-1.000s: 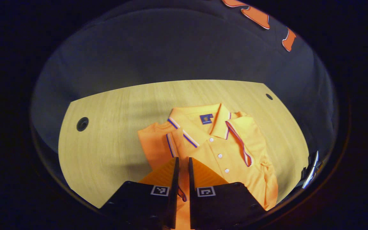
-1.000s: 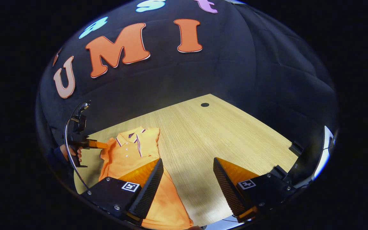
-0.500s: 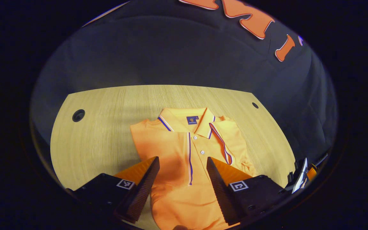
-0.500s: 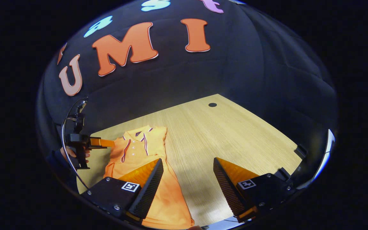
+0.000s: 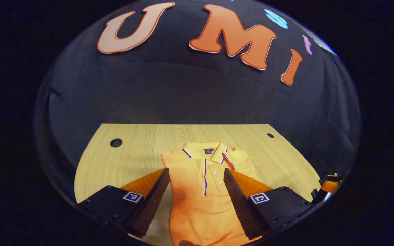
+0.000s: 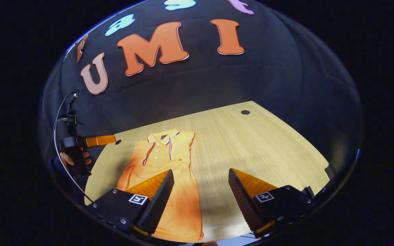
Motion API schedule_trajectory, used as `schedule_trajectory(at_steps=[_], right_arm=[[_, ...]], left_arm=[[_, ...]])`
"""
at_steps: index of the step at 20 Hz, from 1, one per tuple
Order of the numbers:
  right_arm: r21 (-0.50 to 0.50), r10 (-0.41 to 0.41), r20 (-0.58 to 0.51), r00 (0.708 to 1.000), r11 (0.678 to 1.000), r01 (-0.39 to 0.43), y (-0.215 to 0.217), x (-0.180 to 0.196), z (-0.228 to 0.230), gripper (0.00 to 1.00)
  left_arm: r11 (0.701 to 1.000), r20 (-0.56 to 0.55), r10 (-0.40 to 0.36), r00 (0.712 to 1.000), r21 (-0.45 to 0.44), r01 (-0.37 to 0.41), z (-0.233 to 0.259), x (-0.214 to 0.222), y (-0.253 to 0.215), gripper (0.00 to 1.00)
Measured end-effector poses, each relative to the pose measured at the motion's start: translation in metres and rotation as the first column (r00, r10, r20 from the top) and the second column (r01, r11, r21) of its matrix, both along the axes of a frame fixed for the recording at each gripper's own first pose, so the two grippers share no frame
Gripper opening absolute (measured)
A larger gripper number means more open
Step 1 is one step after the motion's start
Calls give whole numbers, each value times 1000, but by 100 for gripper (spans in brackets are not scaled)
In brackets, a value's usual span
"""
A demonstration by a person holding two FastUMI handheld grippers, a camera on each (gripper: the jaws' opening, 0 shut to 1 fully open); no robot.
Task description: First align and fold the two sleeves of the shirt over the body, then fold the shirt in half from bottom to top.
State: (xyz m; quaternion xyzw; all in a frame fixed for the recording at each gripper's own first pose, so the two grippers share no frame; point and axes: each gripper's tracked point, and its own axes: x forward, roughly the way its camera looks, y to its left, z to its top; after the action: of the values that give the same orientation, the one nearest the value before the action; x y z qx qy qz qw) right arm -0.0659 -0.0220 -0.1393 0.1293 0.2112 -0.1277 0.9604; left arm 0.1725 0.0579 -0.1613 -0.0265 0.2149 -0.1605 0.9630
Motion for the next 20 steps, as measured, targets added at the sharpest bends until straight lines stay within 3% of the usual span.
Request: schedule_trajectory(at_steps=[6, 10, 20], right_arm=[[-16, 109, -27, 994, 994, -110, 20, -19, -13, 99], [-21, 184, -78, 980, 982, -186, 35, -35, -32, 99], [17, 336, -272, 902, 939, -345, 77, -86, -117, 99]], left_arm=[[998, 28, 55, 998, 20, -56, 6, -76, 18, 98], [997, -41, 71, 997, 27, -70, -21, -128, 23, 98], [985, -199, 108, 974, 154, -78, -120, -235, 47, 98]])
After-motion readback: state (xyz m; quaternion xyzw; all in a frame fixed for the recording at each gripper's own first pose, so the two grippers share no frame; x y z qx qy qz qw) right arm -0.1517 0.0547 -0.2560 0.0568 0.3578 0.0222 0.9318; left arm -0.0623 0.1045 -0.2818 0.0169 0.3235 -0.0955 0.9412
